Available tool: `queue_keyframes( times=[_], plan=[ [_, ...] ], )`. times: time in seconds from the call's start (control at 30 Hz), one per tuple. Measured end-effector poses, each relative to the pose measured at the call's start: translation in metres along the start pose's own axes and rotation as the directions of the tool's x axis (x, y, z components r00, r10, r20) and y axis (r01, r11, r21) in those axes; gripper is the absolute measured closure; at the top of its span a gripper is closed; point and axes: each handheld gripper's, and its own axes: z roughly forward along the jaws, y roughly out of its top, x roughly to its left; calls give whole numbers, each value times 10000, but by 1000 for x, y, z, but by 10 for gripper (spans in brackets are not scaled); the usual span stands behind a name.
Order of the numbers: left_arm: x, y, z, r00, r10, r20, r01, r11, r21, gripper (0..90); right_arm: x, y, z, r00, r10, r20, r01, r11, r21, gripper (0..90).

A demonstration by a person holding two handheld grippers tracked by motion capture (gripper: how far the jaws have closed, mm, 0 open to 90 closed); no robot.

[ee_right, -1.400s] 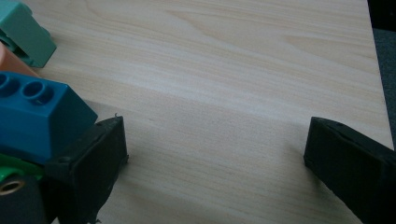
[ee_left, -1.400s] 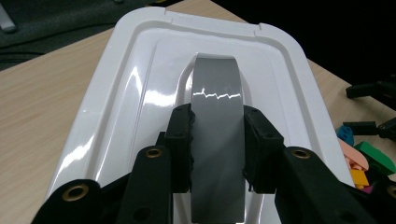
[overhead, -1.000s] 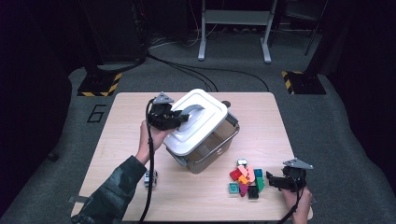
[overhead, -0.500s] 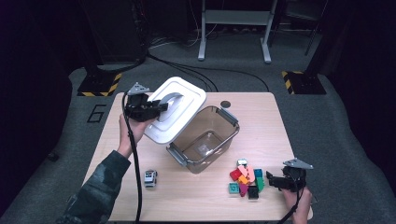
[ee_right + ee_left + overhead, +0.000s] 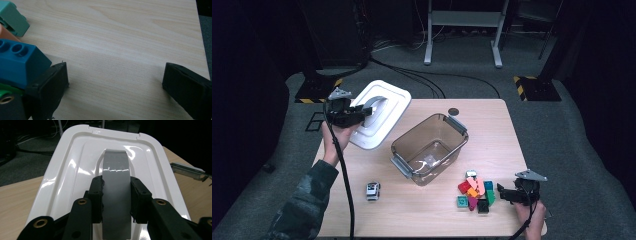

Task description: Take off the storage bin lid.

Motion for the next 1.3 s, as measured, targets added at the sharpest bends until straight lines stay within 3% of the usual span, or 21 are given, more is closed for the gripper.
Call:
queue_keyframes(
  times=[0.4, 0.9, 1.07, 1.3],
  plan=[
    [33, -23, 4, 9955, -456, -836, 480, 9985, 277, 667, 0, 0, 0, 10000, 17, 17, -17, 10000, -28, 59],
    [67, -66, 20, 9774, -1487, -1500, 1590, 9855, 596, 667, 0, 0, 0, 10000, 20, 29, -20, 10000, -46, 60],
    [74, -76, 24, 9737, -1600, -1621, 1729, 9825, 686, 667, 0, 0, 0, 10000, 21, 26, -21, 10000, -28, 62],
    [82, -96, 37, 9637, -1820, -1952, 2029, 9748, 927, 667, 0, 0, 0, 10000, 21, 26, -21, 10000, -16, 63]
  ],
)
